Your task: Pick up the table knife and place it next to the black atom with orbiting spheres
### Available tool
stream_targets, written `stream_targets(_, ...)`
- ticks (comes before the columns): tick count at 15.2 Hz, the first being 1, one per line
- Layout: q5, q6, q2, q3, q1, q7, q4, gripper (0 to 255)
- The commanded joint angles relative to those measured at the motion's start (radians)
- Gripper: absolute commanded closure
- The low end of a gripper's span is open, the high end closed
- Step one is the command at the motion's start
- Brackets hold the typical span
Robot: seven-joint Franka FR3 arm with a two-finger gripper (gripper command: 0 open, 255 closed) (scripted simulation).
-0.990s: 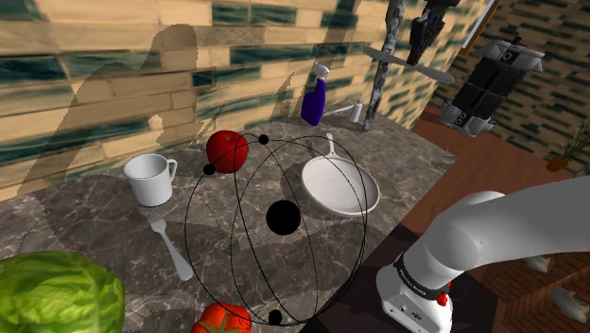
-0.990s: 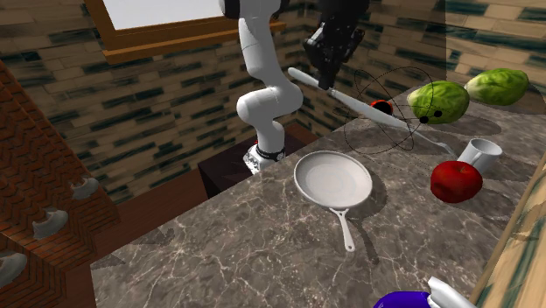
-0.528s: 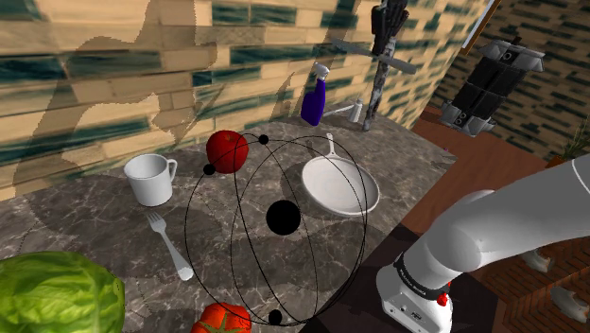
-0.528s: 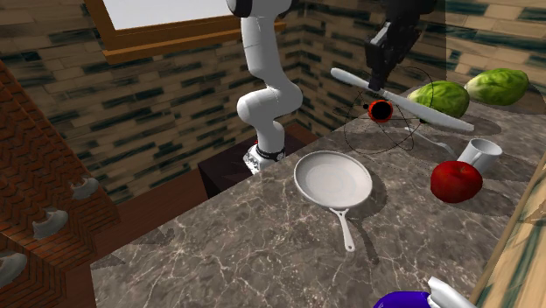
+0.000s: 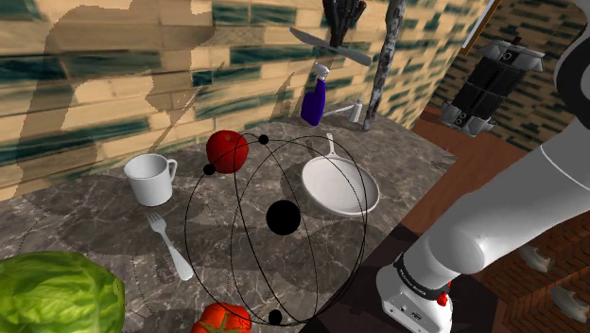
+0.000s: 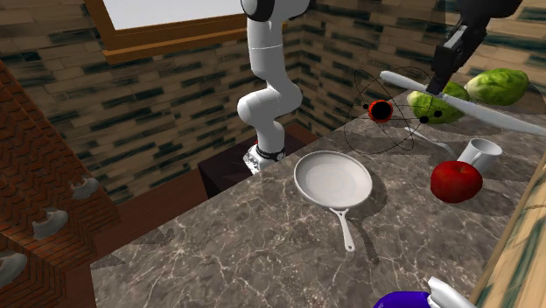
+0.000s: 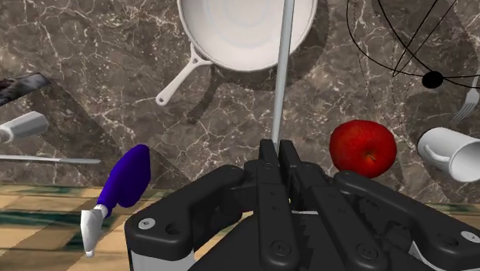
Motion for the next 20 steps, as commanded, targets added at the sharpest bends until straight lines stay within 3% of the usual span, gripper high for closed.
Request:
stream_targets(1,-0.003,-0.010,0.068,0.027,0.017,0.046,0.078,255)
stream_targets(5,-0.025,-0.043,0.219,0.074,0.059,0.129,0.261,255)
stream_targets(20,-0.004,0.200,0.106,0.064,0.050,0.111,-0.093,255)
